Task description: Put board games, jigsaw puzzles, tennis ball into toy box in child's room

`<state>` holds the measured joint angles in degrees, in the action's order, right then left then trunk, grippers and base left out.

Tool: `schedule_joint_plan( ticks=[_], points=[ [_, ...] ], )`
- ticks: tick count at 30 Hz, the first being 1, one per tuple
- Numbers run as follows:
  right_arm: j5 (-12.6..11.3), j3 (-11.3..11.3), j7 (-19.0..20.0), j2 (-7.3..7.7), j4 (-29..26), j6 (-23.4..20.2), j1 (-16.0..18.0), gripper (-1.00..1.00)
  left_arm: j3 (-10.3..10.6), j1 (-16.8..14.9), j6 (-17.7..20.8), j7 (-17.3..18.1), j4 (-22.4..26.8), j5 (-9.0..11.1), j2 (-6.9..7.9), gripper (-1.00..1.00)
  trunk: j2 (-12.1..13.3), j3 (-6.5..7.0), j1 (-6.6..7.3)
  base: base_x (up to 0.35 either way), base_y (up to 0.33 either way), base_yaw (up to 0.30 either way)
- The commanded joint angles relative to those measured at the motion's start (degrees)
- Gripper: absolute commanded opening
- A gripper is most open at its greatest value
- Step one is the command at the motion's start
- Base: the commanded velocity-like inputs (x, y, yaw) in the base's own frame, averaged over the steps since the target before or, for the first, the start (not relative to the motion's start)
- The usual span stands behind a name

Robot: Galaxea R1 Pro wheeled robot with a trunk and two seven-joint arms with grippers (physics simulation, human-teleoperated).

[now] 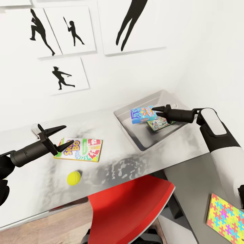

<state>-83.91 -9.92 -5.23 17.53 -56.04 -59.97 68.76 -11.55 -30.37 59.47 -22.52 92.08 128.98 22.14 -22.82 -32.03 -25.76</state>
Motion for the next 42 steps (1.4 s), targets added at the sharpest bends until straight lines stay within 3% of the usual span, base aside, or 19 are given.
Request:
schedule_joint_plan(
  ticks=[1,31,42],
  points=[
    [-0.7,-0.1,-0.5,0.05,0.0,0.0,0.1,-1.0,-0.1,0.0,0.1,-0.6,0.0,0.6,0.0,1.0,-0.1,-0.18,-0.03,0.0,0.0,0.0],
    [-0.8,-0.1,-0.5,-0.22,0.0,0.0,0.1,-1.0,-0.2,0.3,0.1,-0.6,0.0,0.6,0.35,1.0,-0.1,-2.97,-0.03,0.0,0.0,0.0],
    [-0.7,0.0,-0.5,0.45,-0.7,0.0,0.1,-1.0,-0.2,0.4,0.1,-0.6,0.0,0.6,0.36,1.0,-0.1,-3.41,-0.03,0.0,0.0,0.0]
  ],
)
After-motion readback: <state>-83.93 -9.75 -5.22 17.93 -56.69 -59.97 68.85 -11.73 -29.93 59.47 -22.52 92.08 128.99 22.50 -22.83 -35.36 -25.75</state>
